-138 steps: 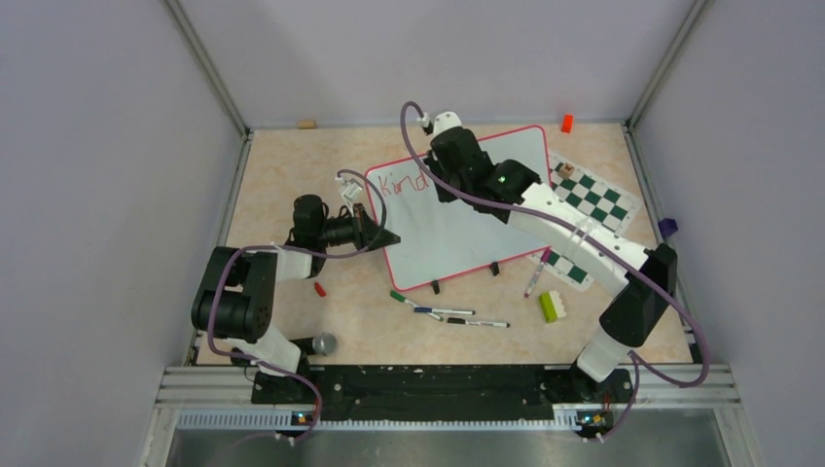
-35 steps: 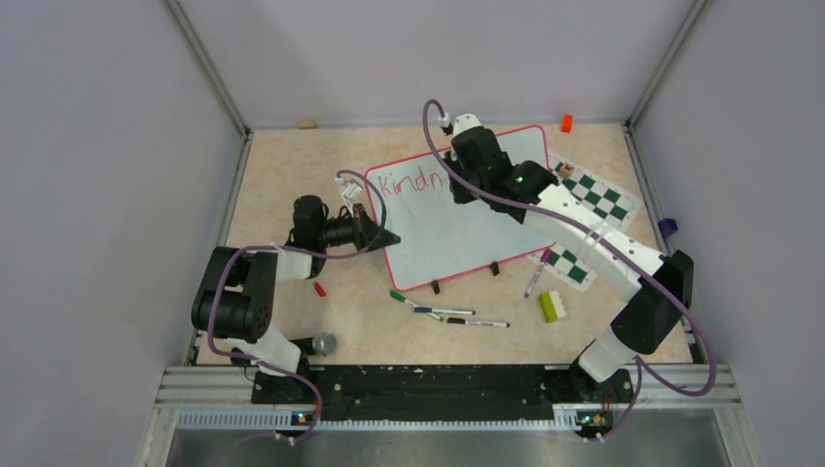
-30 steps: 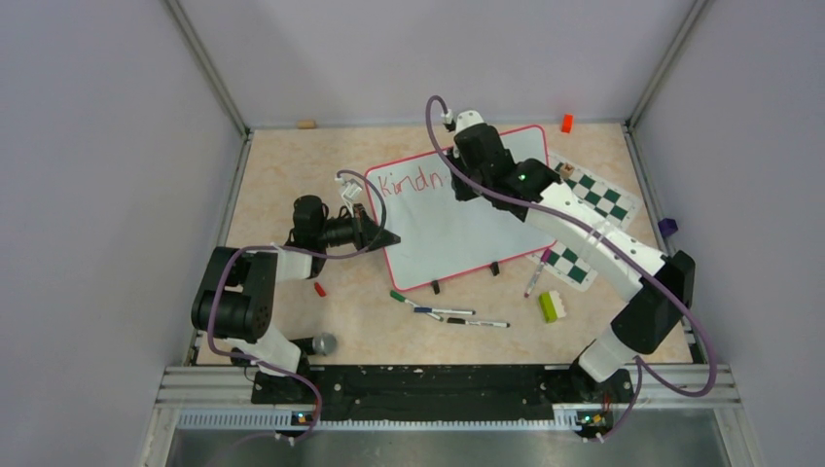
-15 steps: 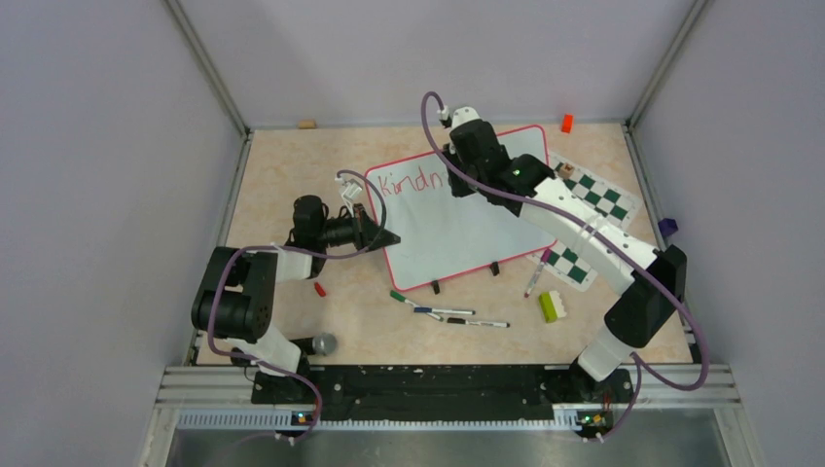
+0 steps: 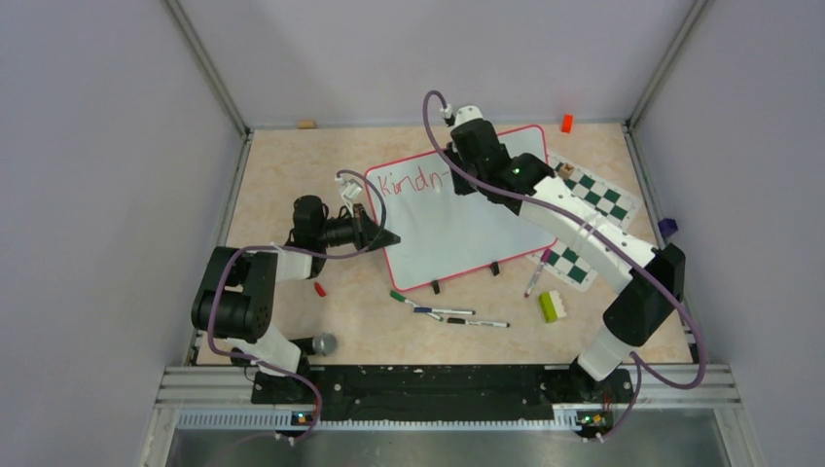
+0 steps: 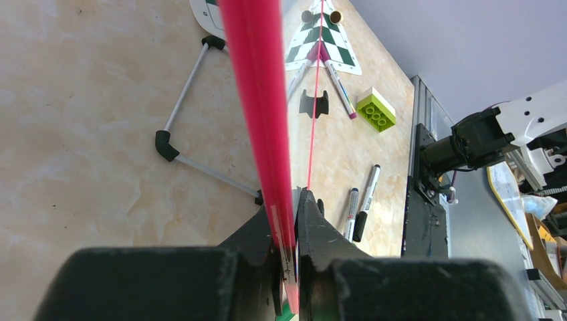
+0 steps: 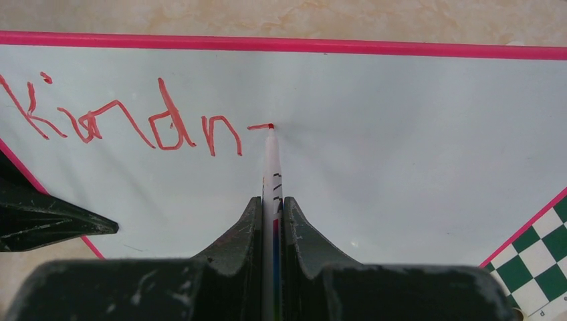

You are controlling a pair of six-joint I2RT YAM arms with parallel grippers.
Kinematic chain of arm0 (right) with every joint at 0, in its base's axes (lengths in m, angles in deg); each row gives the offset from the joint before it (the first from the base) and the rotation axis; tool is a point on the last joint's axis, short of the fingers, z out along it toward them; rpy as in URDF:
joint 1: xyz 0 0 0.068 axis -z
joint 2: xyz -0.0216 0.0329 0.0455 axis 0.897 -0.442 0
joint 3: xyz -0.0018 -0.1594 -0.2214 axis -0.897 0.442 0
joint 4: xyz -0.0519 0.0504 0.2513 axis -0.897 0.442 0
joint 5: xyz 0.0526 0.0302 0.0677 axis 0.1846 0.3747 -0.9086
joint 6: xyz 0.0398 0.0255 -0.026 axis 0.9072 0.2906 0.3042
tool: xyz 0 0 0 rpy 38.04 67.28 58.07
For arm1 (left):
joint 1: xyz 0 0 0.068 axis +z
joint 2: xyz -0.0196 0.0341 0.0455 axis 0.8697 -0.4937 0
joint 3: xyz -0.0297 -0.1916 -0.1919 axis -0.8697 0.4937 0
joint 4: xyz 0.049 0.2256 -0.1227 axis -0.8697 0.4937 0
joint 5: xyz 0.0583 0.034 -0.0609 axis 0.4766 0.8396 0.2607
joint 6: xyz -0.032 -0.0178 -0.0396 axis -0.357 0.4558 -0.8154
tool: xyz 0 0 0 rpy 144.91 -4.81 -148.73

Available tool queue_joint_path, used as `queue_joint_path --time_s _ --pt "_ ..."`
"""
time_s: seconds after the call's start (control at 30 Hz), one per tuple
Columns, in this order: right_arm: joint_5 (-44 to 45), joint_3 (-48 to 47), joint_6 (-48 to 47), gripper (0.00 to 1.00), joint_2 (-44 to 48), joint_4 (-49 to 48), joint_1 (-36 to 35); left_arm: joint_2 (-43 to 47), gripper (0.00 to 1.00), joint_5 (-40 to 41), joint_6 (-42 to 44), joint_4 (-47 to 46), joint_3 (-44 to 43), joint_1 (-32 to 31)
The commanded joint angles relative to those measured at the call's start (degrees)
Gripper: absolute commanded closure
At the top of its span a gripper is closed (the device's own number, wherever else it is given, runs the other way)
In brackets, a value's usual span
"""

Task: Write a sentence on the whiteboard
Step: Open the sentence on the whiteboard.

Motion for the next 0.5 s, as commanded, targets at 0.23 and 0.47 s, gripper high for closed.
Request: queue_joint_path --time_s 0.23,0.47 --pt "0.79 -4.5 -0.58 1.0 -1.17 -1.61 1.18 -2.2 1.0 11.37 7.31 4.89 2.0 -0.21" --pt "-1.43 -5.64 -0.84 1.0 -1.82 -1.61 1.17 -2.15 1.0 11.4 7.31 4.89 2.06 -0.21"
